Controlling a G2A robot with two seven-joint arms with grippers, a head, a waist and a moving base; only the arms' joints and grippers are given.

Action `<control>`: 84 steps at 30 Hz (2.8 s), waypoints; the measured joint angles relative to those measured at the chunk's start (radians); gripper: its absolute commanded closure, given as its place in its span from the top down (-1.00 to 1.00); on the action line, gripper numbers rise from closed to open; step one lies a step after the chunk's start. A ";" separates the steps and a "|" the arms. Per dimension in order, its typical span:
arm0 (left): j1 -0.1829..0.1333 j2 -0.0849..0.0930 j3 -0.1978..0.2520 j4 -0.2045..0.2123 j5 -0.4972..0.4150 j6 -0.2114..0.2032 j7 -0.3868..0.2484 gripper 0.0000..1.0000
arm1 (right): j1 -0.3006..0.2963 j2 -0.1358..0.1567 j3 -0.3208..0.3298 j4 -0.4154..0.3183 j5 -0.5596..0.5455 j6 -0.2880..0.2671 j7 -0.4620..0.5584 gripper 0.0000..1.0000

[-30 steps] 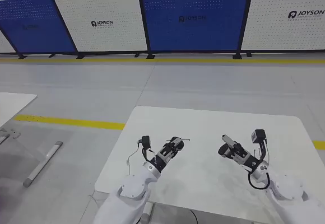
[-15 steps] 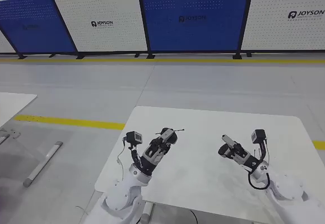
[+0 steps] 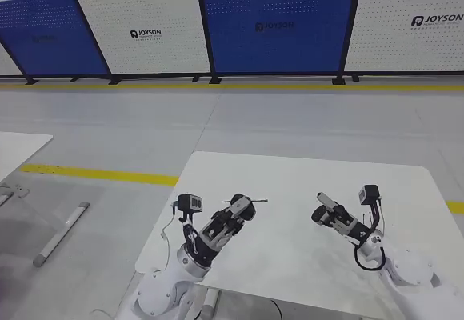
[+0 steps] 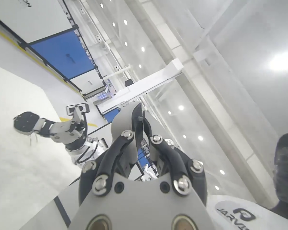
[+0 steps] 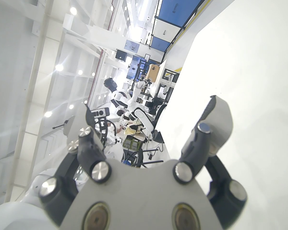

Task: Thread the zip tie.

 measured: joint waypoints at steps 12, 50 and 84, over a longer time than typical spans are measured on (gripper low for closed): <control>-0.274 -0.017 0.158 0.392 0.141 0.157 0.111 -1.00 | 0.000 0.000 0.000 0.000 0.000 0.000 0.000 1.00; -0.272 0.013 0.177 0.544 0.144 0.008 -0.095 -1.00 | 0.000 0.000 0.000 0.000 0.000 0.000 0.000 1.00; -0.272 0.013 0.177 0.544 0.144 0.008 -0.095 -1.00 | 0.013 0.080 0.233 -0.296 -0.637 0.419 0.170 1.00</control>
